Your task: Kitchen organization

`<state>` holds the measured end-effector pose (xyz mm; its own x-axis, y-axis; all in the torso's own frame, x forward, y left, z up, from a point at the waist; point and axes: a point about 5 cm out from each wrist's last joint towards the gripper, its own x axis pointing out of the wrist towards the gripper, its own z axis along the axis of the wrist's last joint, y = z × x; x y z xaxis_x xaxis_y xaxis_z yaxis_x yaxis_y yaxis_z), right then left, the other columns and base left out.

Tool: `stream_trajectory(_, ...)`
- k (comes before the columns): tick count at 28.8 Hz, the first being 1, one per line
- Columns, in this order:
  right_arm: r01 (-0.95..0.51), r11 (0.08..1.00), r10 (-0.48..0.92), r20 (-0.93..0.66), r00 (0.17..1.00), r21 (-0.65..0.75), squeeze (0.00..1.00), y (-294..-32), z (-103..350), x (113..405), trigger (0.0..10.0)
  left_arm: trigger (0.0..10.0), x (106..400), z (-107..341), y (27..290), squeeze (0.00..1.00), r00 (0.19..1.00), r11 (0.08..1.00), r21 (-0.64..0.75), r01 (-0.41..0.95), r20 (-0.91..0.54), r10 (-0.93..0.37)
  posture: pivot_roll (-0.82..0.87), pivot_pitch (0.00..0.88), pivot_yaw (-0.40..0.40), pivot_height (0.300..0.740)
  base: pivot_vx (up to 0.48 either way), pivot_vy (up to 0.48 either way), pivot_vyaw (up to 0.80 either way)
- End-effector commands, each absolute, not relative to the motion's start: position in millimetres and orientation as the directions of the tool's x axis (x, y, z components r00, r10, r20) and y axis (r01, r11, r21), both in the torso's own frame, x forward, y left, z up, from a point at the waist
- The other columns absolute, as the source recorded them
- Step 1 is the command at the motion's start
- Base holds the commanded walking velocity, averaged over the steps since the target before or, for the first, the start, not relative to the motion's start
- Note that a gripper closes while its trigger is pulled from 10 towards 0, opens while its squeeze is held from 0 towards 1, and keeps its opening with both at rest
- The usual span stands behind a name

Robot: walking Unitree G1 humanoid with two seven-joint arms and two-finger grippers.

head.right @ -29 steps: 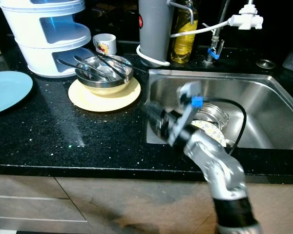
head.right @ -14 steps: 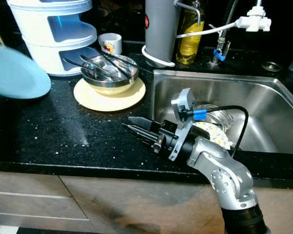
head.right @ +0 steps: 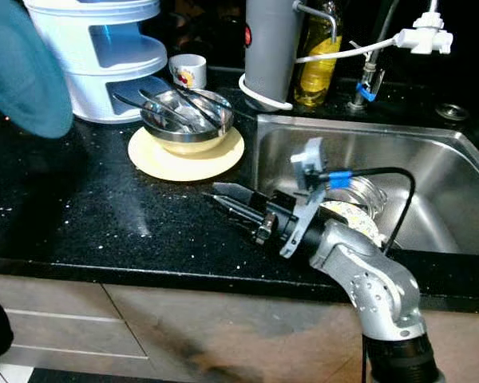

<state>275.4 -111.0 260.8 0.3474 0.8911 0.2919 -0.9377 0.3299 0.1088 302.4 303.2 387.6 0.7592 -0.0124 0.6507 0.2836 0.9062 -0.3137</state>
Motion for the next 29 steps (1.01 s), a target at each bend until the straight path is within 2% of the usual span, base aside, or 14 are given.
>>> stream_trajectory(1, -0.942, 0.321, 0.889, 0.309, 0.337, 0.103, 0.00, -112, 265, 272, 10.0, 0.0, 304, 397, 283, 0.00, 0.724, 0.885, -0.248, 0.394, 0.678, -0.132, -0.01, 0.148, -0.029, 0.740, 0.000, 0.000, 0.00)
stream_trajectory(5, -0.946, 0.305, 0.893, 0.310, 0.325, 0.114, 0.00, -112, 264, 270, 10.0, 0.0, 294, 407, 266, 0.00, 0.662, 0.842, -0.172, 0.512, 0.704, -0.258, -0.01, 0.150, -0.028, 0.740, 0.000, 0.000, 0.00)
stream_trajectory(6, -0.952, 0.281, 0.902, 0.303, 0.306, 0.123, 0.00, -112, 263, 267, 10.0, 0.0, 287, 413, 258, 0.00, 0.619, 0.810, -0.127, 0.572, 0.715, -0.325, -0.01, 0.150, -0.027, 0.740, 0.000, 0.000, 0.00)
stream_trajectory(9, -0.956, 0.266, 0.909, 0.296, 0.292, 0.126, 0.00, -111, 262, 265, 10.0, 0.0, 283, 417, 254, 0.00, 0.595, 0.792, -0.099, 0.603, 0.717, -0.364, -0.01, 0.150, -0.026, 0.740, 0.000, 0.000, 0.00)
stream_trajectory(24, -0.960, 0.250, 0.910, 0.307, 0.278, 0.126, 0.00, -110, 265, 263, 10.0, 0.0, 277, 430, 266, 0.00, 0.564, 0.773, -0.135, 0.619, 0.762, -0.318, -0.01, 0.155, -0.025, 0.740, 0.000, 0.000, 0.00)
stream_trajectory(27, -0.944, 0.304, 0.873, 0.361, 0.329, 0.126, 0.00, -113, 273, 269, 10.0, 0.0, 280, 433, 263, 0.00, 0.542, 0.708, -0.213, 0.673, 0.794, -0.277, -0.01, 0.155, -0.025, 0.740, 0.000, 0.000, 0.00)
stream_trajectory(29, -0.889, 0.422, 0.761, 0.463, 0.455, 0.178, 0.00, -120, 286, 284, 10.0, 0.0, 288, 431, 249, 0.00, 0.540, 0.630, -0.272, 0.727, 0.794, -0.280, -0.01, 0.156, -0.027, 0.740, 0.000, 0.000, 0.00)
